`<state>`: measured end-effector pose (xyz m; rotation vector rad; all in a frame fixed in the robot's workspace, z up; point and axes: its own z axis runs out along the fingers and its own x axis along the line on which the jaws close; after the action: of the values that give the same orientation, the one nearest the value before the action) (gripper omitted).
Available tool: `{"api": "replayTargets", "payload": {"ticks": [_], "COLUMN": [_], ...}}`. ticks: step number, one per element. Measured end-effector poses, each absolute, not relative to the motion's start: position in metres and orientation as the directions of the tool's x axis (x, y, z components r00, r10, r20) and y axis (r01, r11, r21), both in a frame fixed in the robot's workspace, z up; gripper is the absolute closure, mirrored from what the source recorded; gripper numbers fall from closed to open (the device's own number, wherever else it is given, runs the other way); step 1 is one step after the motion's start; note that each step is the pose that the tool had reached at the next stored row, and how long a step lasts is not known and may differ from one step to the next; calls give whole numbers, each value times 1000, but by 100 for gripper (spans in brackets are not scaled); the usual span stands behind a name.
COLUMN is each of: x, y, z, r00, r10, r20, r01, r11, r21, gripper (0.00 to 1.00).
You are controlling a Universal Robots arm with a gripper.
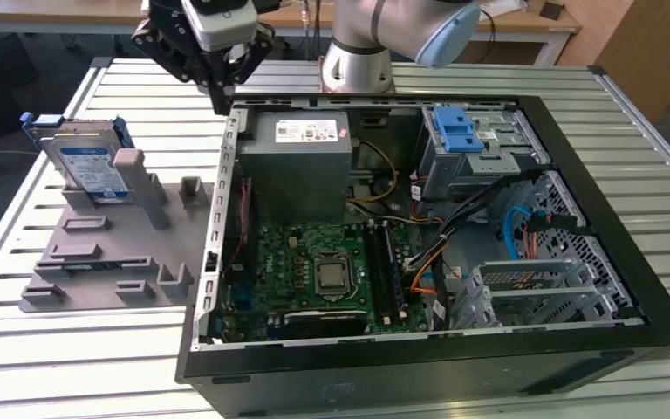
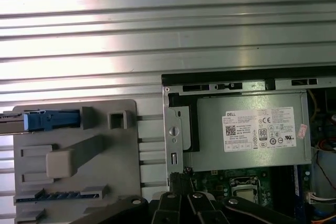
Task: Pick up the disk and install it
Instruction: 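Reach for the disk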
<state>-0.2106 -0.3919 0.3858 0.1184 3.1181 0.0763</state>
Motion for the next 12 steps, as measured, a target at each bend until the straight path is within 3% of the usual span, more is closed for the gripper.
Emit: {"api": "replayTargets", "payload": {"ticks": [12], "x": [-222], "y": [-391], "z": [385], "r00": [-997], "r10": [76], "r20": [-18], "r01": [75], "r11": [996], "r21": [51], "gripper": [89]}}
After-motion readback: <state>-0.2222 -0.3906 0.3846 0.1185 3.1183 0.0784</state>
